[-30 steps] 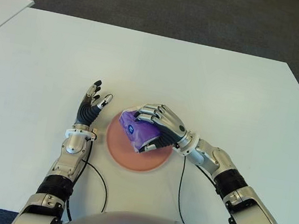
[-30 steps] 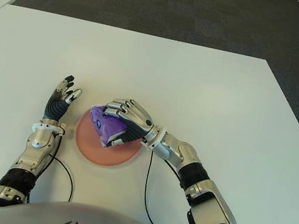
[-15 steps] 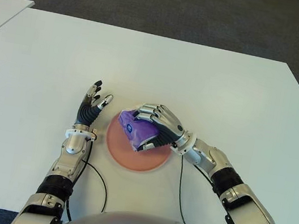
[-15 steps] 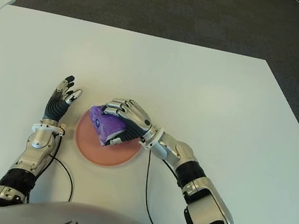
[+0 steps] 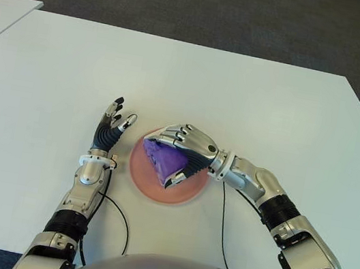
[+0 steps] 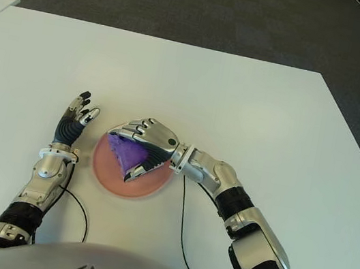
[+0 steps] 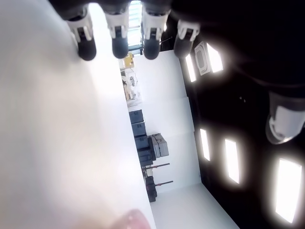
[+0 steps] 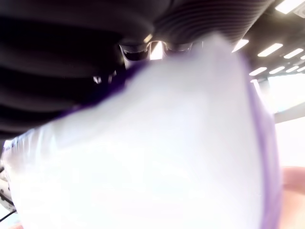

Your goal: Put the tissue paper into the plate.

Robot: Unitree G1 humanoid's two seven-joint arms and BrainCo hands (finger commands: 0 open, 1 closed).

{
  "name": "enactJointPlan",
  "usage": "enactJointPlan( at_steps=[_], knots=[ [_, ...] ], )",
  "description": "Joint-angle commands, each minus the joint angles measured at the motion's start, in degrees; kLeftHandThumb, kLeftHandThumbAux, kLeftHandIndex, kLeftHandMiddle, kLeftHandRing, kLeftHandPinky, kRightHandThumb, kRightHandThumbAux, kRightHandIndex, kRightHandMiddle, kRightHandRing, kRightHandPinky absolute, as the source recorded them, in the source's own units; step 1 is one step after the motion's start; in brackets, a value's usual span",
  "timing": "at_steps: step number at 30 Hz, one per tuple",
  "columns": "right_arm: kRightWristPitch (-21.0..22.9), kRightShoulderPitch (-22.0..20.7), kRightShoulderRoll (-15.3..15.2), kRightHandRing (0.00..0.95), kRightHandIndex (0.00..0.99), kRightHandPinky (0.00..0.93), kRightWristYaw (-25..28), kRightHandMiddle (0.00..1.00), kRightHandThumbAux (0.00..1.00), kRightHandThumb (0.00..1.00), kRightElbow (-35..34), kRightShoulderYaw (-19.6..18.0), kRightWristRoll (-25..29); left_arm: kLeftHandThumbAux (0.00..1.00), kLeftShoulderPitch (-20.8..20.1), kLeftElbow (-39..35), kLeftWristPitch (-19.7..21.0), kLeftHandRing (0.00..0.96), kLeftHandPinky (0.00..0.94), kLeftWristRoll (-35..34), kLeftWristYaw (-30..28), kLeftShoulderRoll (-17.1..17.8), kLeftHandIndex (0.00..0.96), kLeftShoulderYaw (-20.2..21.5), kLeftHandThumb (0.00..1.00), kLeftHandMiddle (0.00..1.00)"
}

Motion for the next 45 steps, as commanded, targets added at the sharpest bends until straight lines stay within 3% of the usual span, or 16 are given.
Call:
enactJointPlan(
  at_steps=[1,20,35,39,45],
  knots=[
    [2.77,3.56,-2.09,0.001,0.001,0.001,4.84,0.001,0.24,0.053,0.04,1.41,-1.01,0.409,2.17,2.75,2.11,0.0,0.0,-0.06,-0.95,0.0,0.0,-0.11,0.0,0.0],
    [3.96,4.96,-2.92,0.0,0.0,0.0,5.09,0.0,0.184,0.063,-3.39,0.53,0.22,0.409,1.52,4.08,0.8,0.0,0.0,-0.22,-1.02,-0.06,0.0,0.04,0.0,0.0],
    [4.0,4.46,-3.79,0.0,0.0,0.0,7.07,0.0,0.204,0.06,-5.72,-1.59,2.84,0.414,1.26,3.72,1.63,0.0,0.0,-1.2,-1.31,-0.48,0.0,0.32,0.0,0.0],
    [3.74,3.79,-4.27,0.0,0.0,0.0,8.02,0.0,0.222,0.062,-8.34,-4.21,6.12,0.416,1.21,3.66,1.45,0.0,0.0,-1.4,-1.41,-0.55,0.0,0.34,0.0,0.0],
    [3.86,3.0,-3.57,0.0,0.0,0.0,13.43,0.0,0.249,0.052,-11.55,-8.44,17.6,0.417,0.96,4.02,0.98,0.0,0.0,-1.15,-1.18,-0.33,0.0,0.25,0.0,0.0]
  ],
)
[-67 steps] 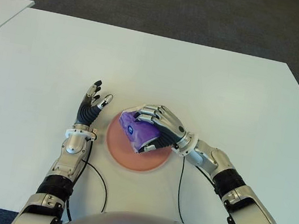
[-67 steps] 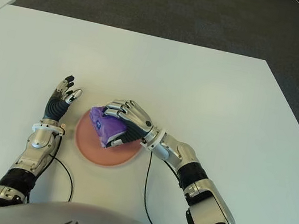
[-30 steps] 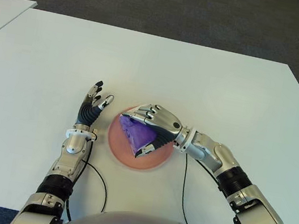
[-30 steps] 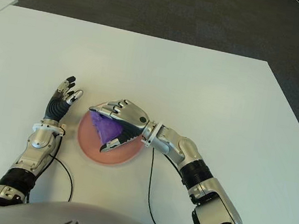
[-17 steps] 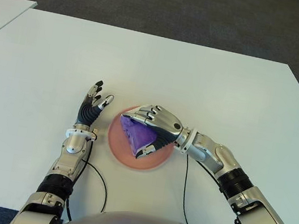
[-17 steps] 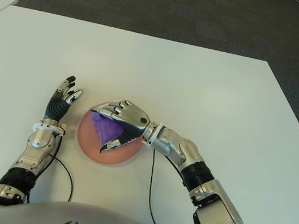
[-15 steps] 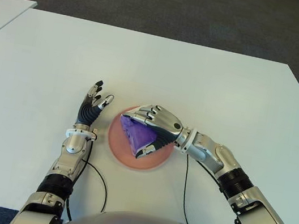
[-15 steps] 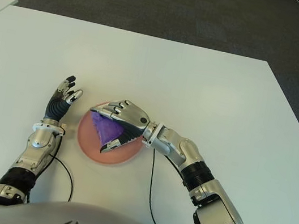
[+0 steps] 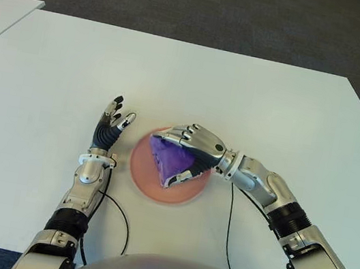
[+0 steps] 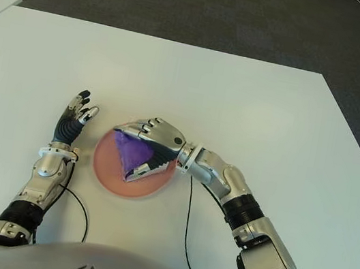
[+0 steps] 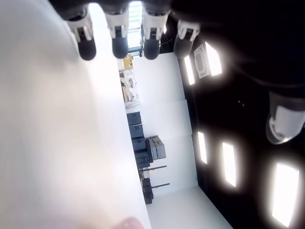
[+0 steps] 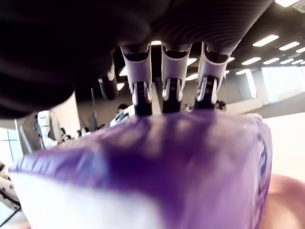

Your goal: Put the tissue paper into the plate.

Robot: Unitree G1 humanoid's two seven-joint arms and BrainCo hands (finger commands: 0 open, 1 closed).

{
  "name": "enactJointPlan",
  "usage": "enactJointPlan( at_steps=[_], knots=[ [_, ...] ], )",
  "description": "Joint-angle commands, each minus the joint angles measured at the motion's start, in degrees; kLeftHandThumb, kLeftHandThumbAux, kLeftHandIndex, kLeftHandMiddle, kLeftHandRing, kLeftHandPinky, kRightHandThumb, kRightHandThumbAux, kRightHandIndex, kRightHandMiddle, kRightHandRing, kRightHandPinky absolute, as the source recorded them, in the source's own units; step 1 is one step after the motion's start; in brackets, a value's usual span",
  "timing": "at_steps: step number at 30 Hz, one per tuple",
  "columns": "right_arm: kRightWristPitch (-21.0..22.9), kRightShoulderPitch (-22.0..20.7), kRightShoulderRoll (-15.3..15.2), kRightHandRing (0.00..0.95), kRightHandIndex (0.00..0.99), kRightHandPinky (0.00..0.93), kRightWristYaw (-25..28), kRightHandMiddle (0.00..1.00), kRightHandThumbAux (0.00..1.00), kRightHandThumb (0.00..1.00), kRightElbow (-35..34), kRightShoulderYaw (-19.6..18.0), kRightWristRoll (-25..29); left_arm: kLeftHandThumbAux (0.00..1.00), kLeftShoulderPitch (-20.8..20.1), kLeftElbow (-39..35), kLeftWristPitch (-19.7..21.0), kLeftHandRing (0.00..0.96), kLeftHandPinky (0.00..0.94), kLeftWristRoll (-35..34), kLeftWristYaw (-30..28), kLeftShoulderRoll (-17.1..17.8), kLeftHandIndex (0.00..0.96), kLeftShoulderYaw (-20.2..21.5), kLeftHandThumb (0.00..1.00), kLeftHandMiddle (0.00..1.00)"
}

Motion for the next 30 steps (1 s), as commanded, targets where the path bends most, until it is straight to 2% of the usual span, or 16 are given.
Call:
enactJointPlan(
  at_steps=[1,2,6,8,11,13,16,17,20,24,27,30],
  knots=[
    [0.56,-0.11,0.27,0.0,0.0,0.0,3.76,0.0,0.252,0.05,-1.66,-2.63,6.96,0.417,1.89,2.84,2.09,0.0,0.0,0.11,-0.67,-0.25,0.0,-0.12,0.0,0.0],
    [0.6,-0.03,0.39,0.0,0.0,0.0,4.24,0.0,0.254,0.049,-1.77,-2.86,7.46,0.417,1.88,2.89,2.05,0.0,0.0,0.14,-0.65,-0.24,0.0,-0.12,0.0,0.0],
    [5.17,-0.32,1.12,0.0,0.0,0.0,10.85,0.0,0.26,0.04,-4.87,-8.35,26.68,0.413,1.9,2.68,1.67,0.0,0.0,0.8,0.31,-0.26,0.0,-0.09,0.0,0.0],
    [7.32,-0.26,0.7,0.0,0.0,0.0,13.22,0.0,0.265,0.042,-5.93,-9.92,31.22,0.407,1.93,2.62,1.58,0.0,0.0,0.77,0.37,-0.34,0.0,-0.02,0.0,0.0],
    [9.37,-0.7,3.38,0.0,0.0,0.0,12.23,0.0,0.269,0.058,-1.56,-11.67,32.45,0.403,1.98,2.54,1.44,0.0,0.0,0.71,0.44,-0.46,0.0,0.05,0.0,0.0],
    [9.42,-1.83,5.37,0.0,0.0,0.0,9.17,0.0,0.28,0.071,3.21,-14.34,32.68,0.4,2.0,2.5,1.41,0.0,0.0,0.67,0.44,-0.51,0.0,0.1,0.0,0.0],
    [7.58,-2.84,7.55,0.0,0.0,0.0,6.49,0.0,0.3,0.086,7.68,-17.22,33.22,0.398,1.96,2.54,1.4,0.0,0.0,0.68,0.41,-0.52,0.0,0.15,0.0,0.0],
    [5.64,-3.82,8.79,0.0,0.0,0.0,4.97,0.0,0.304,0.089,11.78,-18.5,33.72,0.397,1.99,2.51,1.43,0.0,0.0,0.69,0.38,-0.51,0.0,0.15,0.0,0.0],
    [2.82,-4.59,11.51,0.0,0.0,0.0,3.81,0.0,0.323,0.094,16.6,-21.45,36.67,0.394,2.03,2.42,1.55,0.0,0.0,0.73,0.3,-0.48,0.0,0.14,0.0,0.0],
    [3.34,-2.27,13.18,0.0,0.0,0.0,9.12,0.0,0.322,0.092,12.32,-24.96,46.86,0.392,2.1,2.21,1.74,0.0,0.0,0.77,0.32,-0.52,0.0,0.12,0.0,0.0],
    [3.33,-1.93,14.01,0.0,0.0,0.0,11.49,0.0,0.318,0.088,11.57,-26.75,50.68,0.391,2.21,2.04,1.77,0.0,0.0,0.78,0.32,-0.59,0.0,0.14,0.0,0.0],
    [3.42,-2.13,16.78,0.0,0.0,0.0,9.88,0.0,0.337,0.056,11.44,-29.3,52.76,0.392,2.44,1.76,1.67,0.0,0.0,0.84,0.33,-0.68,0.0,0.15,0.0,0.0]
  ],
)
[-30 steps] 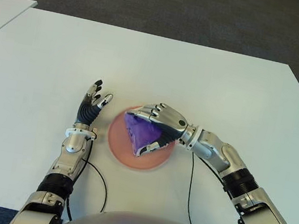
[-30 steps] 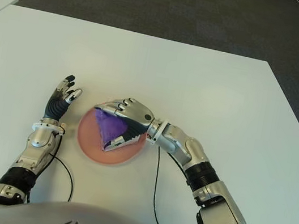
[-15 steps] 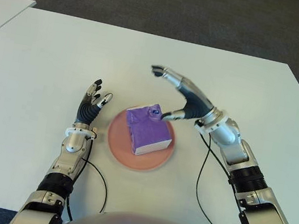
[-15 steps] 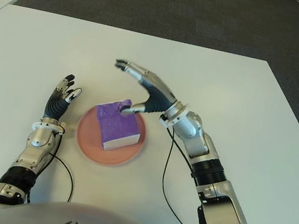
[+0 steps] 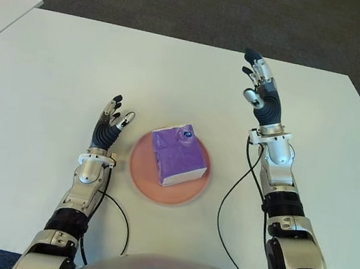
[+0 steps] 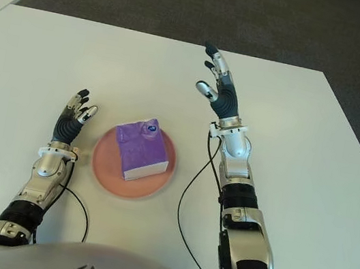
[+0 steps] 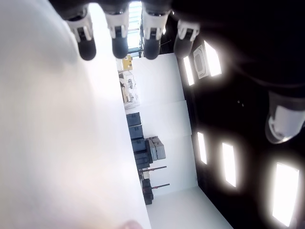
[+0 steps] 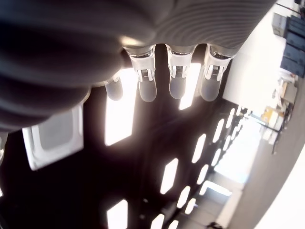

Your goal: Put the tissue paper into the plate.

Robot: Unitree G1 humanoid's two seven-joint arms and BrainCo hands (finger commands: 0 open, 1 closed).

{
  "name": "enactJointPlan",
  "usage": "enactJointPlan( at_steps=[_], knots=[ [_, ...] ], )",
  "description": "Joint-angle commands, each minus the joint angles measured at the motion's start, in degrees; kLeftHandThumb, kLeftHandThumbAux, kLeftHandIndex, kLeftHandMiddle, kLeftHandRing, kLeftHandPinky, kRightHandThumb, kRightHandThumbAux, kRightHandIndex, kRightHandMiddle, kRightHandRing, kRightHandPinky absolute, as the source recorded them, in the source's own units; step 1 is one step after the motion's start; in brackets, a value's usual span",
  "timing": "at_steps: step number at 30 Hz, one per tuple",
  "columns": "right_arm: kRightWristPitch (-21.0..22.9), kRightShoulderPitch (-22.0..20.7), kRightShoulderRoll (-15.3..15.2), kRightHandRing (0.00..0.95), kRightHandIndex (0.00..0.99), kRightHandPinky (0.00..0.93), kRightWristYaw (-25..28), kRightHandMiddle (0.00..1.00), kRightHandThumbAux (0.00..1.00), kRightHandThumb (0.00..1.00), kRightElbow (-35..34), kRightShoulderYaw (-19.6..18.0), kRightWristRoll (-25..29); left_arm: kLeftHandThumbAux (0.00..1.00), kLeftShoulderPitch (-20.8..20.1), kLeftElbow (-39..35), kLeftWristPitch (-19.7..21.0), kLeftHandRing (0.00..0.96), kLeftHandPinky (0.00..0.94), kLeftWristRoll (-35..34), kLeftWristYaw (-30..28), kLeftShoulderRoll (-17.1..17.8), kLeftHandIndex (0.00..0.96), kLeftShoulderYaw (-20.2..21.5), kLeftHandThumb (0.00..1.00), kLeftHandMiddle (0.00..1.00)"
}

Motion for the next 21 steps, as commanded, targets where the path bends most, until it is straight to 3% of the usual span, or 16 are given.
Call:
enactJointPlan(
  at_steps=[1,7,11,21],
  knots=[
    [-0.28,0.66,3.23,0.0,0.0,0.0,-0.35,0.0,0.34,0.051,-0.58,-3.7,4.07,0.392,2.68,1.8,2.34,0.0,0.0,0.3,0.25,-0.57,0.0,-0.04,0.0,0.0],
    [1.81,1.99,7.4,0.0,0.0,0.0,-2.36,0.0,0.369,0.009,1.24,-6.8,5.91,0.393,3.03,1.38,2.44,0.0,0.0,0.15,-0.17,-0.54,0.0,-0.08,0.0,0.0],
    [0.84,4.96,9.13,0.0,0.0,0.0,-2.48,0.0,0.391,0.001,4.74,-8.71,6.18,0.393,3.1,1.16,2.72,0.0,0.0,0.02,-0.37,-0.55,0.0,-0.1,0.0,0.0],
    [-0.2,6.21,10.6,0.0,0.0,0.0,-1.42,0.0,0.414,0.0,6.23,-10.62,5.51,0.396,3.58,0.75,2.8,0.0,0.0,-0.04,-0.47,-0.61,0.0,-0.12,0.0,0.0]
  ],
)
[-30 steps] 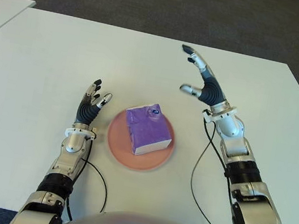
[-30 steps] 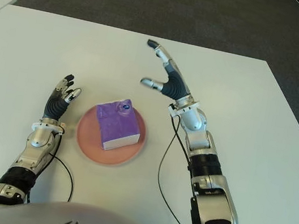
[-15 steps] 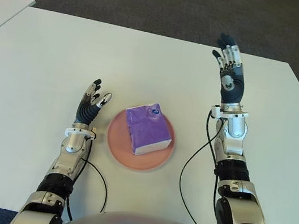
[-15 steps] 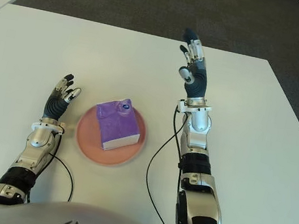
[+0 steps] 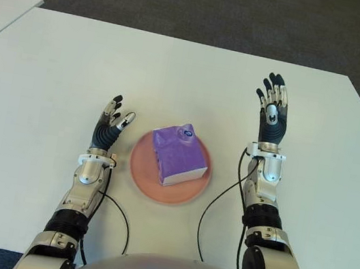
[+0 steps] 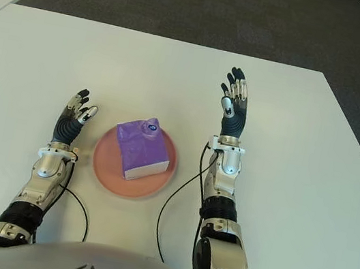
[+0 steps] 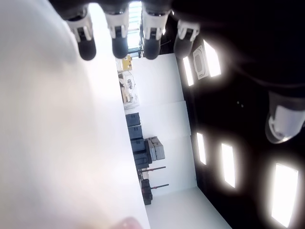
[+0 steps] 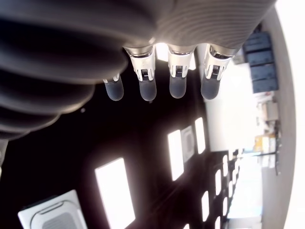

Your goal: Put the tissue paper into the plate.

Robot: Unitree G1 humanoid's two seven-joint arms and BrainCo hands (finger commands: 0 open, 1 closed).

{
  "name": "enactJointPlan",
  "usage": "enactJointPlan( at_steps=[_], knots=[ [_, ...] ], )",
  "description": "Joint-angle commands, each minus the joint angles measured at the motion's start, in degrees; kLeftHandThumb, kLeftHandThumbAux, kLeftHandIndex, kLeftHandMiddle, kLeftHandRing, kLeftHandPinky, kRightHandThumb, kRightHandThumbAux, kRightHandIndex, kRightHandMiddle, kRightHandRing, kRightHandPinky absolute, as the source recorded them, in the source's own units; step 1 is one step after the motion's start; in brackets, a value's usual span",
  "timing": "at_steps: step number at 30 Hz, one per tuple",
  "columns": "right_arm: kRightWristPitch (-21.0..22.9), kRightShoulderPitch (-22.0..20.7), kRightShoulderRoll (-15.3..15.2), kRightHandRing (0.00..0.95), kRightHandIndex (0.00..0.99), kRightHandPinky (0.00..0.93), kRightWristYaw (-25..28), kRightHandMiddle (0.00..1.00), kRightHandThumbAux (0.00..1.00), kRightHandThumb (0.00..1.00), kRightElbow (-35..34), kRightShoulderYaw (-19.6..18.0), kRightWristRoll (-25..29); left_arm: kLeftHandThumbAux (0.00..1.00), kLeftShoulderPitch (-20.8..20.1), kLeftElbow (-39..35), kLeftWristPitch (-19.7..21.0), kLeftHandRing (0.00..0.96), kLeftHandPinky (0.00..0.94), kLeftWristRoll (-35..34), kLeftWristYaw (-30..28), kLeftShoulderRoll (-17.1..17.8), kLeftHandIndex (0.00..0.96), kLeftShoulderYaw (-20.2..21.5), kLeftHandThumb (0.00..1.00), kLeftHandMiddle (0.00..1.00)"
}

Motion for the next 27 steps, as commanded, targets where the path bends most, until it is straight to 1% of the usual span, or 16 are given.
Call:
enactJointPlan(
  at_steps=[1,13,15,16,17,18,19,23,27],
  knots=[
    [-0.36,0.07,0.4,0.0,0.0,0.0,0.58,0.0,0.414,0.0,-0.22,-0.99,0.31,0.395,2.61,1.86,2.3,0.0,0.0,0.06,-0.44,-0.43,0.0,-0.17,0.0,0.0],
    [-0.07,0.62,0.94,0.0,0.0,0.0,1.02,0.0,0.414,0.0,-1.29,-1.57,-0.14,0.406,3.24,0.9,3.29,0.0,0.0,-0.49,-1.1,-0.27,0.0,-0.07,0.0,0.0],
    [1.58,2.54,2.49,0.0,0.0,0.0,-0.65,0.0,0.427,0.0,5.11,-0.98,-2.12,0.408,3.39,0.77,3.38,0.0,0.0,-0.52,-1.09,-0.21,0.0,-0.06,0.0,0.0],
    [4.01,3.23,3.12,0.0,0.0,0.0,-2.25,0.0,0.431,0.0,13.51,-0.58,-3.68,0.409,3.45,0.75,3.42,0.0,0.0,-0.49,-1.03,-0.17,0.0,-0.07,0.0,0.0],
    [5.62,3.55,3.48,0.0,0.0,0.0,-3.34,0.0,0.442,0.0,19.48,-0.35,-4.74,0.409,3.49,0.73,3.47,0.0,0.0,-0.46,-1.0,-0.13,0.0,-0.07,0.0,0.0],
    [6.39,3.68,3.34,0.0,0.0,0.0,-3.75,0.0,0.449,0.0,23.74,-0.19,-5.46,0.408,3.49,0.78,3.49,0.0,0.0,-0.4,-0.92,-0.1,0.0,-0.08,0.0,0.0],
    [6.59,3.7,3.21,0.0,0.0,0.0,-3.93,0.0,0.452,0.0,26.3,-0.11,-5.88,0.408,3.52,0.77,3.5,0.0,0.0,-0.37,-0.89,-0.08,0.0,-0.07,0.0,0.0],
    [5.93,3.39,2.49,0.0,0.0,0.0,-3.71,0.0,0.463,0.0,29.4,0.73,-7.29,0.406,3.58,0.91,3.15,0.0,0.0,-0.04,-0.6,-0.02,0.0,-0.13,0.0,0.0],
    [6.4,2.77,1.66,0.0,0.0,0.0,-3.55,0.0,0.473,0.0,29.87,1.5,-8.52,0.407,3.57,1.12,2.74,0.0,0.0,0.09,-0.58,0.06,0.0,-0.22,0.0,0.0]
  ],
)
